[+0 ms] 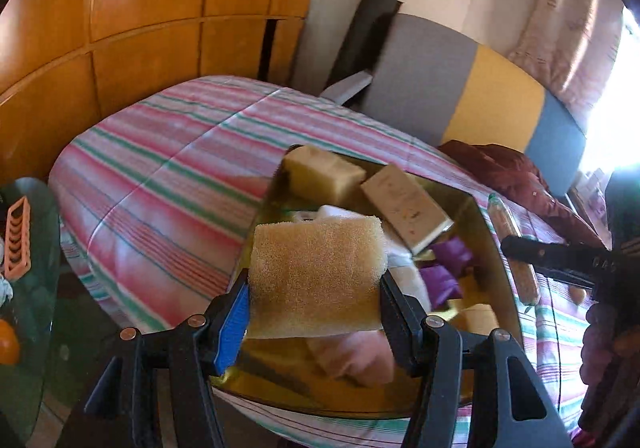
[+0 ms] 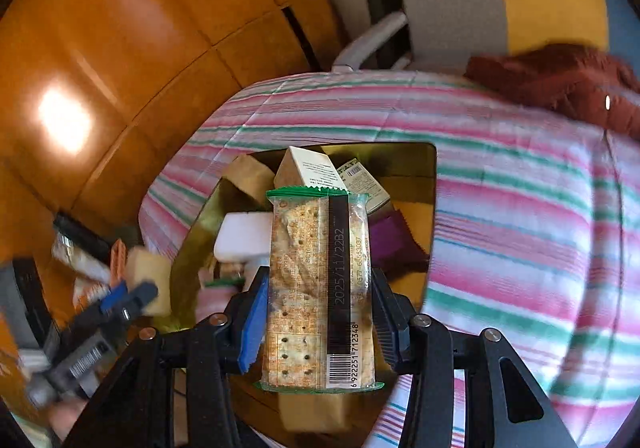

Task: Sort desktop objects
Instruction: 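Carry the cracker packet and yellow sponge over the gold tray and open both grippers, then move both open grippers back to the sock and sponge on the bed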

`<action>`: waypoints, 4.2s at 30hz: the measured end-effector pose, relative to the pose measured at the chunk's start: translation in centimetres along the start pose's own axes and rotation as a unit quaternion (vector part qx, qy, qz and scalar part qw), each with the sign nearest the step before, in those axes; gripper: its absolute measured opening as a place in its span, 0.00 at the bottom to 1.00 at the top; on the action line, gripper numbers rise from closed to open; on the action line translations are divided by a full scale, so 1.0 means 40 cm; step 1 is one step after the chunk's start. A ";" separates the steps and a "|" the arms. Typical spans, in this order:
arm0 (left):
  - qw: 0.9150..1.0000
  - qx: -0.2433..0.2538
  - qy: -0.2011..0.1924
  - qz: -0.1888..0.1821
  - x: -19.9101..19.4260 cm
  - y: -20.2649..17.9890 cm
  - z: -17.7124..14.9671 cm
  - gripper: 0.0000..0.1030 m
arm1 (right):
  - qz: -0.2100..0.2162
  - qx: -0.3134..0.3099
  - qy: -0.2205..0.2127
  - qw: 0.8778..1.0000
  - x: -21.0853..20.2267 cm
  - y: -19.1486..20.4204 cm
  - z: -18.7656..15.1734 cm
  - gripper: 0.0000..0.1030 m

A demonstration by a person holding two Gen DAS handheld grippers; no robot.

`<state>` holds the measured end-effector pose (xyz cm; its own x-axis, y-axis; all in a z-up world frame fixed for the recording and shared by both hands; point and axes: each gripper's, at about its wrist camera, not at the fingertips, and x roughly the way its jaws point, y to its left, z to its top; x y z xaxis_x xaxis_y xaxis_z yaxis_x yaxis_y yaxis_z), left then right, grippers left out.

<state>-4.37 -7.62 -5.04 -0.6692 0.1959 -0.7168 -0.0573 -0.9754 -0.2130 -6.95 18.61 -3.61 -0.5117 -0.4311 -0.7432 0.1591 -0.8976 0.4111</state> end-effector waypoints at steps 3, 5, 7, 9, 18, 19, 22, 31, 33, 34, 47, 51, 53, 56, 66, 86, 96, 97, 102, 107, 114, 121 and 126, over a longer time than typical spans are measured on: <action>1.000 0.007 0.014 0.004 0.019 0.001 -0.011 0.59 | 0.027 0.034 0.006 0.999 0.024 -0.006 0.007 0.51; 1.000 0.009 0.023 0.003 0.033 -0.002 -0.024 0.60 | 0.043 0.046 0.008 0.998 0.032 -0.004 0.004 0.51; 0.999 0.015 0.032 0.007 0.046 -0.010 -0.034 0.61 | 0.042 0.042 0.009 0.998 0.036 0.005 -0.001 0.51; 0.999 0.009 0.043 -0.003 0.060 -0.012 -0.042 0.62 | 0.041 0.037 0.011 0.998 0.034 0.012 -0.010 0.51; 0.996 0.033 0.074 0.024 0.110 -0.025 -0.061 0.63 | 0.011 0.012 0.007 1.000 0.012 0.028 -0.061 0.59; 0.996 0.032 0.079 0.026 0.117 -0.024 -0.062 0.63 | 0.007 0.008 0.005 1.000 0.008 0.032 -0.068 0.62; 0.997 0.024 0.069 0.032 0.106 -0.019 -0.060 0.64 | -0.011 -0.014 -0.002 1.000 -0.005 0.051 -0.083 0.64; 0.997 0.053 0.033 0.039 0.055 -0.041 -0.055 0.76 | -0.025 -0.053 -0.017 0.998 -0.031 0.091 -0.111 0.73; 0.997 0.059 0.020 0.042 0.036 -0.048 -0.049 0.78 | -0.027 -0.057 -0.016 0.998 -0.031 0.097 -0.117 0.73; 0.997 0.062 0.015 0.042 0.028 -0.051 -0.046 0.80 | -0.028 -0.059 -0.016 0.998 -0.032 0.098 -0.121 0.74; 0.996 0.070 -0.015 0.056 -0.026 -0.068 -0.035 0.80 | -0.031 -0.059 -0.023 0.998 -0.046 0.090 -0.147 0.78; 0.995 0.075 -0.022 0.060 -0.037 -0.077 -0.039 0.80 | -0.038 -0.057 -0.024 0.997 -0.046 0.085 -0.153 0.78; 0.995 0.078 -0.027 0.061 -0.044 -0.082 -0.039 0.80 | -0.044 -0.060 -0.026 0.997 -0.046 0.086 -0.156 0.78; 0.994 0.084 -0.035 0.064 -0.052 -0.092 -0.036 0.80 | -0.052 -0.065 -0.029 0.996 -0.049 0.087 -0.160 0.79; 0.993 0.096 -0.047 0.057 -0.072 -0.123 -0.025 0.80 | -0.064 -0.060 -0.041 0.995 -0.068 0.065 -0.161 0.83; 0.989 0.133 -0.059 -0.006 -0.088 -0.233 0.004 0.79 | -0.122 -0.001 -0.066 0.990 -0.173 -0.126 -0.158 0.86; 0.984 0.168 -0.057 -0.033 -0.073 -0.328 0.006 0.79 | -0.168 0.033 -0.070 0.983 -0.252 -0.262 -0.167 0.87; 0.983 0.170 -0.057 -0.037 -0.074 -0.338 0.004 0.79 | -0.175 0.035 -0.070 0.981 -0.262 -0.278 -0.168 0.87; 0.979 0.189 -0.057 -0.056 -0.072 -0.395 0.000 0.79 | -0.199 0.046 -0.067 0.977 -0.294 -0.339 -0.174 0.88; 0.972 0.218 -0.052 -0.072 -0.066 -0.469 -0.015 0.79 | -0.214 0.066 -0.065 0.972 -0.321 -0.400 -0.185 0.88; 0.963 0.247 -0.039 -0.100 -0.054 -0.558 -0.044 0.79 | -0.235 0.084 -0.062 0.966 -0.355 -0.464 -0.192 0.88; 0.956 0.274 -0.025 -0.106 -0.033 -0.630 -0.072 0.79 | -0.247 0.108 -0.064 0.961 -0.386 -0.529 -0.194 0.88; 0.952 0.286 -0.011 -0.111 -0.013 -0.667 -0.084 0.79 | -0.255 0.124 -0.065 0.957 -0.405 -0.578 -0.194 0.88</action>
<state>0.00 18.65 -1.23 -0.6082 0.4072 -0.6814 -0.5886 -0.8073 0.0430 4.22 45.66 -5.17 -0.5725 0.0870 -0.8153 -0.3366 -0.9316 0.1370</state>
